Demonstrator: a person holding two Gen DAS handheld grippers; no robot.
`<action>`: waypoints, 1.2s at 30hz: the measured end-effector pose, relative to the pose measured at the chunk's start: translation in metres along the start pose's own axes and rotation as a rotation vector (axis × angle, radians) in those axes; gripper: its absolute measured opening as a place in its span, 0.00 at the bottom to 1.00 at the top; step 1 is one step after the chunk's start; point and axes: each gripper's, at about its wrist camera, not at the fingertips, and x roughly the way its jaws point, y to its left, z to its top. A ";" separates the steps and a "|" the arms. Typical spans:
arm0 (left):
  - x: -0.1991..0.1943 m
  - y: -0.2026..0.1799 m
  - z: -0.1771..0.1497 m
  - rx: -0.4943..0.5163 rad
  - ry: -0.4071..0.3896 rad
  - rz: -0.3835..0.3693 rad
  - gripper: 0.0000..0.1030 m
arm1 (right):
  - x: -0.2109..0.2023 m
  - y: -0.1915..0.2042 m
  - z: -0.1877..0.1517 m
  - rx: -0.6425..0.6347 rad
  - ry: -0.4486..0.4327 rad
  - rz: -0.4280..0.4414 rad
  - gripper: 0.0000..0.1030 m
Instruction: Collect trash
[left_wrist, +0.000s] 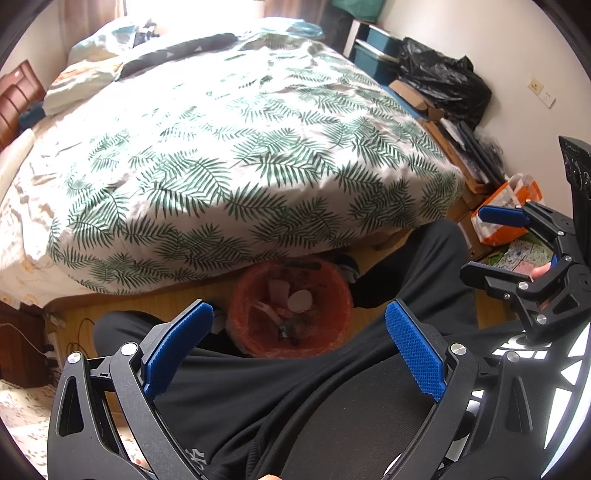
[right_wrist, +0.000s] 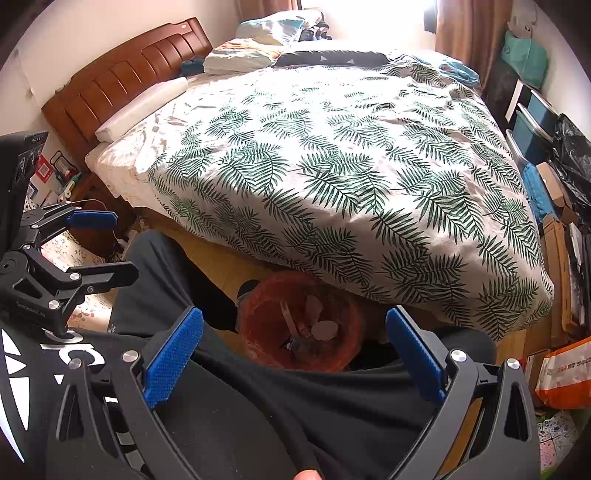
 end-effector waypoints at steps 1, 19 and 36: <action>0.000 0.000 0.000 0.001 0.000 -0.002 0.94 | 0.000 0.000 0.000 0.000 0.001 0.000 0.95; -0.001 -0.002 0.000 -0.004 -0.003 0.000 0.94 | 0.000 0.000 0.000 -0.002 -0.002 -0.001 0.95; 0.000 -0.002 0.000 -0.007 -0.002 -0.002 0.94 | 0.000 0.000 0.001 -0.001 -0.004 0.001 0.95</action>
